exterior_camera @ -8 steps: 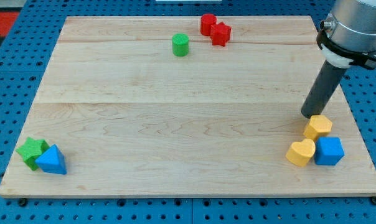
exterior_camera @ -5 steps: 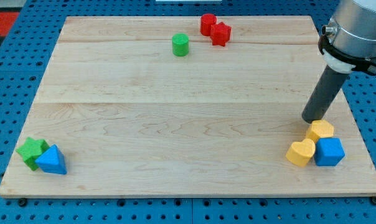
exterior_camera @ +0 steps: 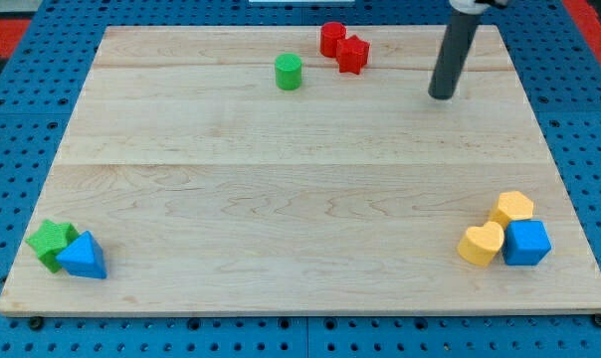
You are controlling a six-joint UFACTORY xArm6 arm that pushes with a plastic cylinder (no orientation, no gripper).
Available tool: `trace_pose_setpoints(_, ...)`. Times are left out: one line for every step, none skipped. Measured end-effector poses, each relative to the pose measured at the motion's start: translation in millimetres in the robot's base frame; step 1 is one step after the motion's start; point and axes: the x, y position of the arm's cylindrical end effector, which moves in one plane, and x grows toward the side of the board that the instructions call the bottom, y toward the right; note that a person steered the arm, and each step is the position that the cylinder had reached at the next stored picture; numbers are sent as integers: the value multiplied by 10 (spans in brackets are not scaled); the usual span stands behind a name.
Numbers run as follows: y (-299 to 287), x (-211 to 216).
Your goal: Move the red star to the top of the yellow heart
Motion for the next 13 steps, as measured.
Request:
trace_pose_setpoints(-180, -441)
trace_pose_setpoints(-447, -806)
trace_pose_setpoints(-795, -1059)
trace_pose_setpoints(-1092, -1121)
trace_pose_setpoints(-1148, -874)
trace_pose_setpoints(-1000, -603)
trace_pose_setpoints(-781, -402)
trace_pose_setpoints(-702, -239)
trace_pose_setpoints(-708, -102)
trace_pose_setpoints(-708, 60)
trace_pose_setpoints(-709, 243)
trace_pose_setpoints(-712, 451)
trace_pose_setpoints(-783, 660)
